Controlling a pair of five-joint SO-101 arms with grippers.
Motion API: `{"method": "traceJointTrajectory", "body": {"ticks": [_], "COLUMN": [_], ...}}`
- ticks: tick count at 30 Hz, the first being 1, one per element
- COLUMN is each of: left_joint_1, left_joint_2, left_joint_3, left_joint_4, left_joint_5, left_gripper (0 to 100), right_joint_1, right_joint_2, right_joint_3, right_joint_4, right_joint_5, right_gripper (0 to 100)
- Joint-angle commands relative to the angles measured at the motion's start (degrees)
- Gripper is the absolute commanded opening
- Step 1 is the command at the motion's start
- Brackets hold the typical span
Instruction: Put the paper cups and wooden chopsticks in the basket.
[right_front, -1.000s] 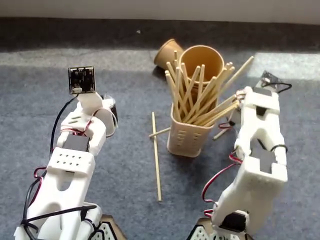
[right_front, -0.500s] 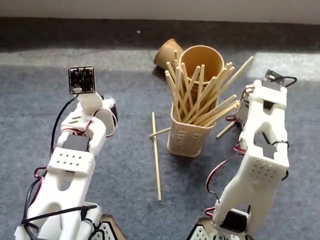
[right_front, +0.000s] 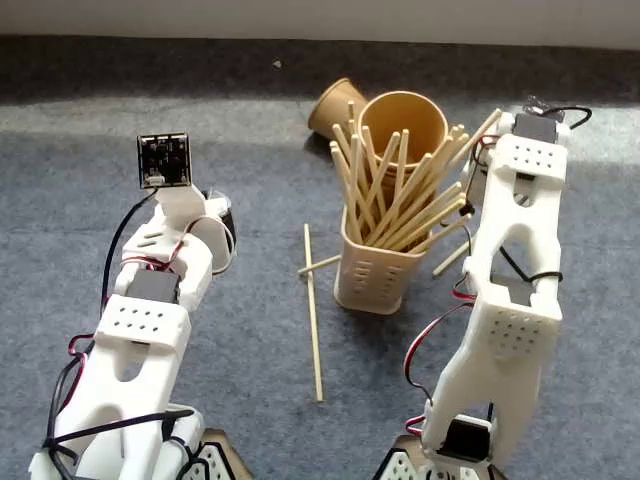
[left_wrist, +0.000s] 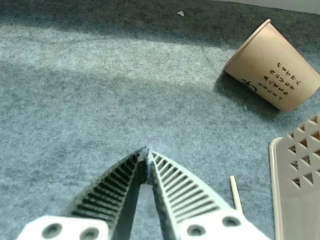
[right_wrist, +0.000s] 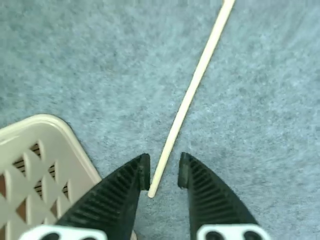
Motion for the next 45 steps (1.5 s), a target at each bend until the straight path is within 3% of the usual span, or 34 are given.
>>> {"method": "traceJointTrajectory", "body": {"ticks": [1, 16, 18, 21, 25, 35, 37, 41, 45], "left_joint_1": [1.01, 1.01, 1.01, 1.01, 1.01, 1.01, 1.01, 1.01, 1.01], "left_joint_2": [-0.48, -0.57, -0.57, -0.57, -0.57, -0.57, -0.57, -0.57, -0.57], "left_joint_3": [-0.31, -0.31, -0.31, -0.40, -0.40, -0.31, -0.31, -0.31, -0.31], "left_joint_4": [-0.70, -0.35, -0.35, -0.35, -0.35, -0.62, -0.62, -0.70, -0.70], "left_joint_5": [0.18, 0.18, 0.18, 0.18, 0.18, 0.18, 0.18, 0.18, 0.18], "left_gripper": [1, 1, 1, 1, 1, 1, 1, 1, 1], "right_joint_1": [-0.22, 1.63, 2.77, 4.18, 5.93, 8.31, 7.25, 5.93, 2.59], "right_joint_2": [-0.48, -0.40, -0.04, 2.24, 4.53, -11.38, -16.04, -25.71, -35.91], "right_joint_3": [2.07, 20.44, 21.32, 21.41, 20.70, -9.36, -16.57, -26.51, -27.56], "right_joint_4": [-3.03, -17.45, -18.15, -17.19, -16.57, 5.58, 9.19, 10.68, 10.68], "right_joint_5": [-2.46, -1.93, 0.88, 7.56, 12.57, 12.57, 9.85, 5.27, 2.90], "right_gripper": [17.9, 18.3, 15.7, 0.1, 0.2, 0.5, 0.5, 0.5, 0.5]}}
